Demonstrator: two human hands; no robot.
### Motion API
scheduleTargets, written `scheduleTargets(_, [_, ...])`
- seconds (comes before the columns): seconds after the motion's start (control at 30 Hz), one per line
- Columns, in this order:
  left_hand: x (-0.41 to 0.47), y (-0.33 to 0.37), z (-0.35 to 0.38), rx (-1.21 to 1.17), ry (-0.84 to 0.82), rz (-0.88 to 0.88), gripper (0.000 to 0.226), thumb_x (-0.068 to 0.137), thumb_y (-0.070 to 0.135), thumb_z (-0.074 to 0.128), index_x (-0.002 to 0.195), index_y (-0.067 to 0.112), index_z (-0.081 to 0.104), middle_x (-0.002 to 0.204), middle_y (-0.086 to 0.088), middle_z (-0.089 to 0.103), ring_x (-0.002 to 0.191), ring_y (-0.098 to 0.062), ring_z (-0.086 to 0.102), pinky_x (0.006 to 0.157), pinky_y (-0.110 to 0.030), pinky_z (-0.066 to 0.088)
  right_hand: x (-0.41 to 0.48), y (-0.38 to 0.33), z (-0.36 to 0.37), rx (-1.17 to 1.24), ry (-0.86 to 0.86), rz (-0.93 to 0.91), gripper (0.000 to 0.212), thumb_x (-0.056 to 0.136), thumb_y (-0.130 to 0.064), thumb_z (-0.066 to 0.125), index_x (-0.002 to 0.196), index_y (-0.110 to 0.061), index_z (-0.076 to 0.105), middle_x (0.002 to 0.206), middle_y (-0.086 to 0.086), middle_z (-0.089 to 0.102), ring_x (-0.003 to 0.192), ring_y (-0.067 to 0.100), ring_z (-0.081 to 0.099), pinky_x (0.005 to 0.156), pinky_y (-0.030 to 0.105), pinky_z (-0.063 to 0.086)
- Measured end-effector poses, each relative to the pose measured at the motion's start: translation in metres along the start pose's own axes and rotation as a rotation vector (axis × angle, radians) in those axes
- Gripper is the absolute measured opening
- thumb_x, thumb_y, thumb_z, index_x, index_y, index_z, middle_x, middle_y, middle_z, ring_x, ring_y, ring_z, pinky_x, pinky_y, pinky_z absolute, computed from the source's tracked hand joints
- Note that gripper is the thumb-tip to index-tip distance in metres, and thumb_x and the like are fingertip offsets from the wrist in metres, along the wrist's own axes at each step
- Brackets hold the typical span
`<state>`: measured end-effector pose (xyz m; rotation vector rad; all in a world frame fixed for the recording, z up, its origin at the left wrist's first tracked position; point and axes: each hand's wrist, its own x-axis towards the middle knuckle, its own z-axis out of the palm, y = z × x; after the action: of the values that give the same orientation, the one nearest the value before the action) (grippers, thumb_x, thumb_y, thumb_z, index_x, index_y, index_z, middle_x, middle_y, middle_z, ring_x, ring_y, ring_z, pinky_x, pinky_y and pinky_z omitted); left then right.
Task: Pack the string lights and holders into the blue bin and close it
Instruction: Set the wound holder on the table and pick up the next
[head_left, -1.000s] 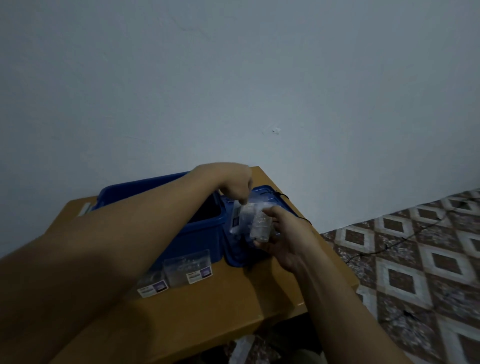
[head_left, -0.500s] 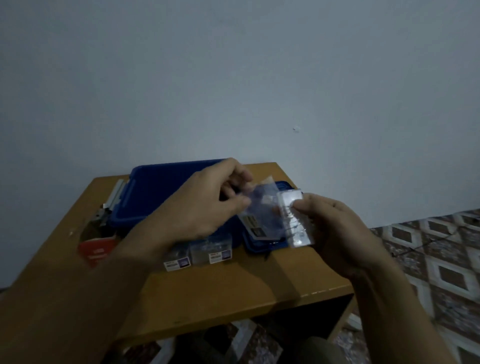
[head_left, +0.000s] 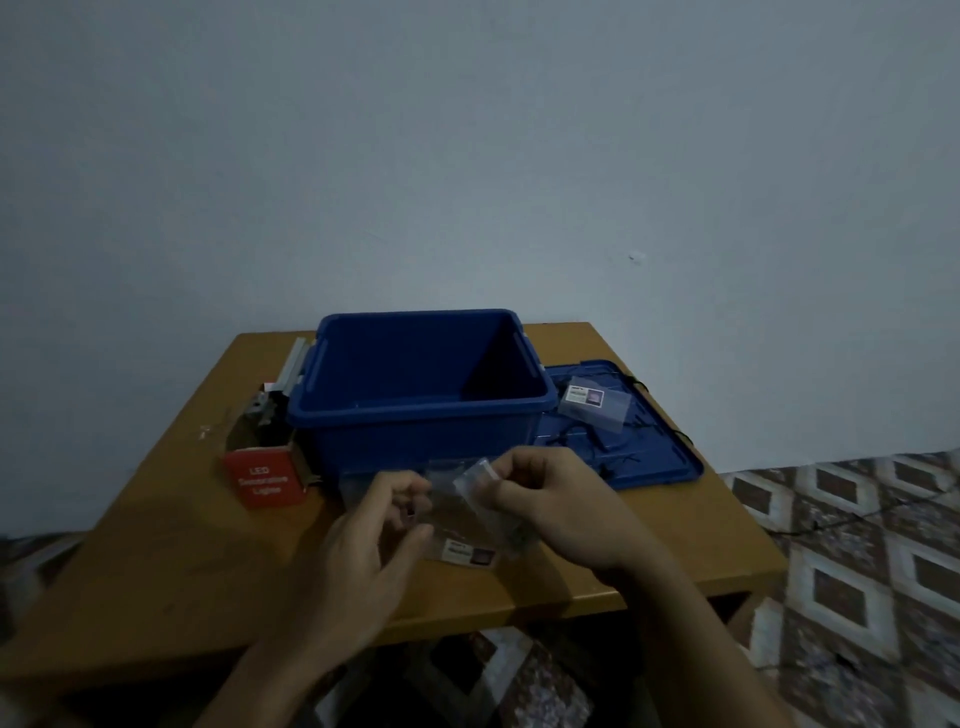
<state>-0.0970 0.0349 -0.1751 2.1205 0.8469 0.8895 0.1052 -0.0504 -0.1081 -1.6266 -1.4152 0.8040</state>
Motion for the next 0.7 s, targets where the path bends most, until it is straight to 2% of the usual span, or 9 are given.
scheduleTargets(0.07, [-0.002, -0.001, 0.0, -0.031, -0.031, 0.006, 0.042, 0.097, 0.025, 0.06, 0.128, 0.053, 0.05, 0.112, 0.026, 0.059, 0.108, -0.001, 0.058, 0.084, -0.025, 0.052, 0.001, -0.001, 0.001, -0.007, -0.007, -0.017, 0.021, 0.097, -0.031, 0.062, 0.093, -0.011, 0.068, 0.089, 0.009, 0.072, 0.078, 0.025, 0.07, 0.07, 0.038, 0.058])
scheduleTargets(0.17, [-0.003, -0.002, 0.0, -0.04, -0.033, 0.027, 0.047, 0.099, 0.026, 0.056, 0.141, 0.044, 0.047, 0.113, 0.025, 0.056, 0.113, -0.002, 0.056, 0.089, -0.02, 0.049, 0.0, 0.002, 0.002, 0.027, -0.021, -0.025, 0.021, 0.098, -0.033, 0.061, 0.097, -0.014, 0.069, 0.092, 0.005, 0.073, 0.081, 0.021, 0.071, 0.072, 0.038, 0.059])
scheduleTargets(0.33, [-0.003, -0.008, -0.001, -0.049, -0.056, 0.009, 0.043, 0.1, 0.027, 0.055, 0.14, 0.04, 0.049, 0.116, 0.027, 0.055, 0.116, 0.001, 0.054, 0.095, -0.022, 0.049, -0.003, 0.007, -0.002, 0.133, 0.046, -0.051, 0.016, 0.099, -0.03, 0.058, 0.1, -0.02, 0.071, 0.096, 0.003, 0.073, 0.086, 0.02, 0.071, 0.076, 0.041, 0.061])
scheduleTargets(0.5, [-0.003, -0.009, -0.001, -0.042, -0.072, -0.013, 0.042, 0.101, 0.029, 0.055, 0.139, 0.044, 0.048, 0.118, 0.031, 0.054, 0.116, 0.003, 0.052, 0.093, -0.017, 0.047, 0.003, 0.004, 0.0, 0.309, 0.05, -0.134, 0.02, 0.097, -0.025, 0.059, 0.111, -0.018, 0.072, 0.103, 0.01, 0.072, 0.097, 0.029, 0.07, 0.088, 0.054, 0.058])
scheduleTargets(0.7, [-0.004, -0.014, -0.002, -0.073, -0.113, -0.06, 0.043, 0.101, 0.03, 0.056, 0.139, 0.046, 0.046, 0.121, 0.03, 0.059, 0.118, 0.008, 0.052, 0.094, -0.015, 0.046, 0.006, 0.006, 0.009, 0.104, 0.028, -0.202, 0.022, 0.097, -0.025, 0.062, 0.117, -0.03, 0.071, 0.104, -0.003, 0.072, 0.098, 0.018, 0.068, 0.088, 0.046, 0.057])
